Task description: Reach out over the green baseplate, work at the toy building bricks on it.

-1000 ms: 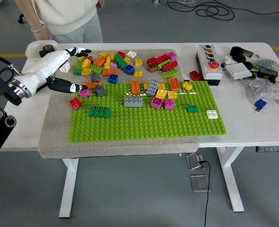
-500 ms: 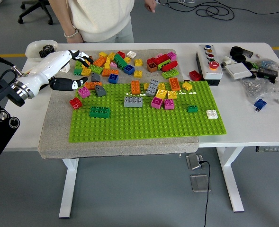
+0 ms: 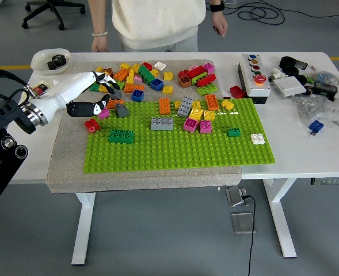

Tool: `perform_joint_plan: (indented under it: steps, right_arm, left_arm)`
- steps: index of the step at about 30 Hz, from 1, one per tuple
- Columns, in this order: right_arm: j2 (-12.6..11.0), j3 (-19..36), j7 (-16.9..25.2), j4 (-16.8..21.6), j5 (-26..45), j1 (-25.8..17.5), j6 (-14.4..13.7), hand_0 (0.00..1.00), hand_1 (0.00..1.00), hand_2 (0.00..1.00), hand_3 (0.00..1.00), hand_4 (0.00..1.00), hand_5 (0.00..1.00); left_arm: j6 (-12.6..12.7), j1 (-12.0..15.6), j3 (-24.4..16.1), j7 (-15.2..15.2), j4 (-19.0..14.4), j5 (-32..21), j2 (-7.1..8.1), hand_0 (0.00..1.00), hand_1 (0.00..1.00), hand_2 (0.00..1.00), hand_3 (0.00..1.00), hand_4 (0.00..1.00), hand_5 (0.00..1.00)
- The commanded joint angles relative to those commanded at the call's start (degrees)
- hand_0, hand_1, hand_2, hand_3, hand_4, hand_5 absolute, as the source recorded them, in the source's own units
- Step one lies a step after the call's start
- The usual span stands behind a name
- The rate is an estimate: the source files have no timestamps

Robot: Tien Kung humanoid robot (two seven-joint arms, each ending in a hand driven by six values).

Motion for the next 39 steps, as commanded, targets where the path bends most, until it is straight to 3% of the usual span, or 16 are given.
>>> perform_joint_plan:
  steps: [8, 23, 39]
  right_arm:
    - [0.0, 0.1, 0.0, 0.0, 0.0, 0.1, 0.0, 0.741, 0.645, 0.684, 0.632, 0.804, 0.51]
    - [0.0, 0.1, 0.0, 0.0, 0.0, 0.2, 0.0, 0.741, 0.644, 0.684, 0.633, 0.807, 0.509]
    - [-0.1, 0.0, 0.1, 0.0, 0.2, 0.5, 0.1, 0.741, 0.645, 0.684, 0.635, 0.81, 0.509]
  left_arm:
    - [0.2, -1.0, 1.4, 0.1, 2.0, 1.1, -0.75, 0.867, 0.841, 0.792, 0.84, 0.76, 0.012]
    - [2.5, -1.3, 5.3, 0.6, 6.3, 12.3, -3.54, 0.882, 0.85, 0.782, 0.823, 0.785, 0.036]
    - [-0.3, -3.9, 8.5, 1.5, 10.5, 14.7, -4.71, 0.893, 0.865, 0.797, 0.834, 0.816, 0.069]
